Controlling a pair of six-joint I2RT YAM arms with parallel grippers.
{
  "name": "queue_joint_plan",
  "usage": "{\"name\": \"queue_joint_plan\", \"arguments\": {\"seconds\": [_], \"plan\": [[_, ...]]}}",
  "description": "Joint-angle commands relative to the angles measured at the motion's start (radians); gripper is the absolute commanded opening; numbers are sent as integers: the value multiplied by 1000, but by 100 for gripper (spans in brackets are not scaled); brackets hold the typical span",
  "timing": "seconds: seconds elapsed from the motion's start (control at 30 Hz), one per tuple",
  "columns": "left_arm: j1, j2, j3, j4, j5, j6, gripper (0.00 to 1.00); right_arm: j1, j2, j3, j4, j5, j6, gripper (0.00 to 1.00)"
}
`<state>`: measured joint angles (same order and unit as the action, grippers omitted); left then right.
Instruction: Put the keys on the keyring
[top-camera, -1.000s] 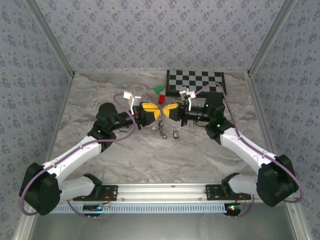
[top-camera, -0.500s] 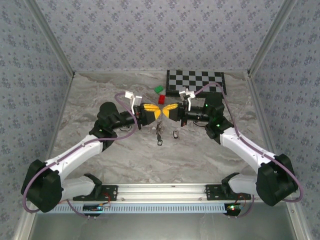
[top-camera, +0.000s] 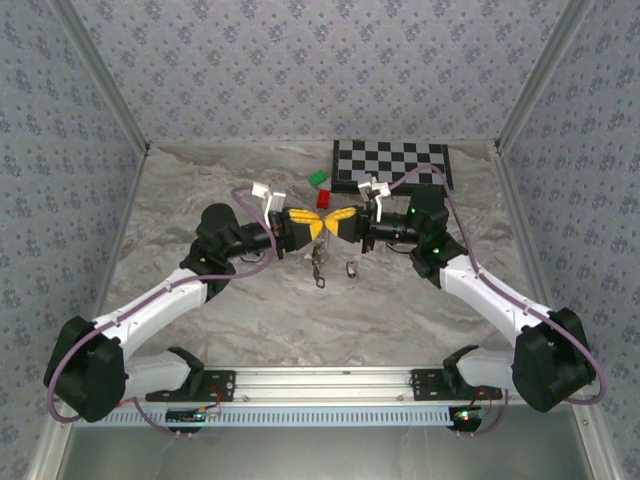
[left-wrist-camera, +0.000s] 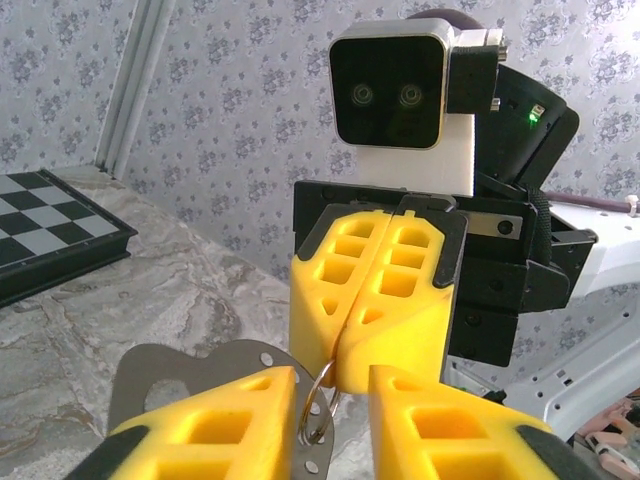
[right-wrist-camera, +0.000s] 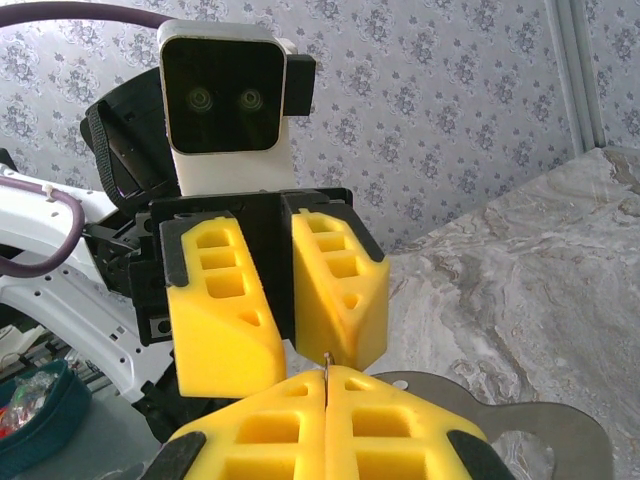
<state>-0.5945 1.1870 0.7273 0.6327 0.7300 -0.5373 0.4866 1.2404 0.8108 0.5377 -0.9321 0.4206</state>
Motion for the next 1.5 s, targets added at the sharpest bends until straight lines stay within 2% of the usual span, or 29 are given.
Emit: {"name": "queue_joint_plan", "arguments": {"seconds": [0.0, 0.33, 0.53, 0.87, 1.1, 1.17, 1.37, 1.4, 1.43, 1.47], "plan": [[8, -1, 32, 42, 32, 3, 21, 4, -1, 38, 23, -11, -2, 0], [6, 6, 36, 61, 45, -9, 10, 6, 0, 41, 14, -22, -10, 0], [6, 16, 46, 50, 61, -10, 14, 13, -2, 45, -6, -28, -27, 0], [6, 20, 47, 71, 95, -29, 13, 1, -12, 35, -6, -1, -32, 0], [6, 14, 44, 73, 112, -27, 8, -8, -13, 33, 0, 13, -28, 0], [7, 16, 44, 73, 116, -27, 0, -9, -13, 32, 3, 13, -27, 0], [4, 10, 32, 93, 93, -28, 0, -7, -15, 26, 5, 32, -19, 0], [5, 8, 27, 102, 75, -33, 0, -8, -18, 21, 6, 44, -13, 1], [5, 5, 23, 109, 55, -36, 0, -11, -23, 13, 12, 62, -4, 11], [4, 3, 19, 115, 49, -36, 0, -16, -30, 5, 22, 80, 6, 16]]}}
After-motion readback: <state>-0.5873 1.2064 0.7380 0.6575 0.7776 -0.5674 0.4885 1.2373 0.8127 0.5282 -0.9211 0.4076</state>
